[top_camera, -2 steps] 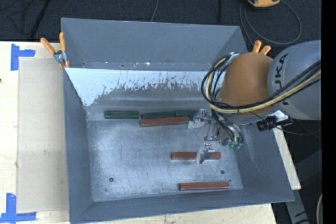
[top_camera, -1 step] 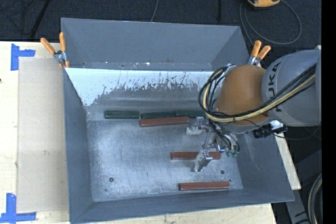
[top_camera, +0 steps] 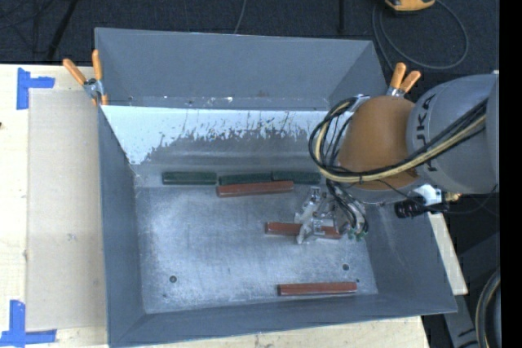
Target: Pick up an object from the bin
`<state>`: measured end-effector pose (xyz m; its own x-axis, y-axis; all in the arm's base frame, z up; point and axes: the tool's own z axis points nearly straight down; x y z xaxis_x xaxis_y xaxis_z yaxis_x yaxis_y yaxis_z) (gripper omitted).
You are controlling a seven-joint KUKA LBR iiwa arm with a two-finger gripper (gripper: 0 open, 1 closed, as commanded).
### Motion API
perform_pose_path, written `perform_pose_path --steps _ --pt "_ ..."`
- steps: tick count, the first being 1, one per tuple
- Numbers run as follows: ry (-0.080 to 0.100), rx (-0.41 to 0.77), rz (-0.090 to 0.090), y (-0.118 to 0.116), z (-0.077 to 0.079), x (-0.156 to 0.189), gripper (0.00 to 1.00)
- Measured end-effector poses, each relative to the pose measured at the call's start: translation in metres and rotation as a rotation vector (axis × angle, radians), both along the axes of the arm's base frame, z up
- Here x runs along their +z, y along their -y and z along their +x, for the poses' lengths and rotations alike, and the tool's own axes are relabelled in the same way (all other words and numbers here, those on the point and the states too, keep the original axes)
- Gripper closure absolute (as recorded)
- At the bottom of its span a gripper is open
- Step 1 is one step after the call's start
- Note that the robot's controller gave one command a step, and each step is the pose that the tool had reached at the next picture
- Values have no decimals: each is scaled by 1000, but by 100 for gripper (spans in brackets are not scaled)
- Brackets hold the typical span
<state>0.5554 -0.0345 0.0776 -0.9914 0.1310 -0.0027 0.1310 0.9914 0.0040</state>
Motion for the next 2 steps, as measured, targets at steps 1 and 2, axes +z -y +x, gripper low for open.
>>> perform_pose_path --steps 1,2 --pt "0 0 0 0 0 0 100" --pt "0 0 0 0 0 1 100"
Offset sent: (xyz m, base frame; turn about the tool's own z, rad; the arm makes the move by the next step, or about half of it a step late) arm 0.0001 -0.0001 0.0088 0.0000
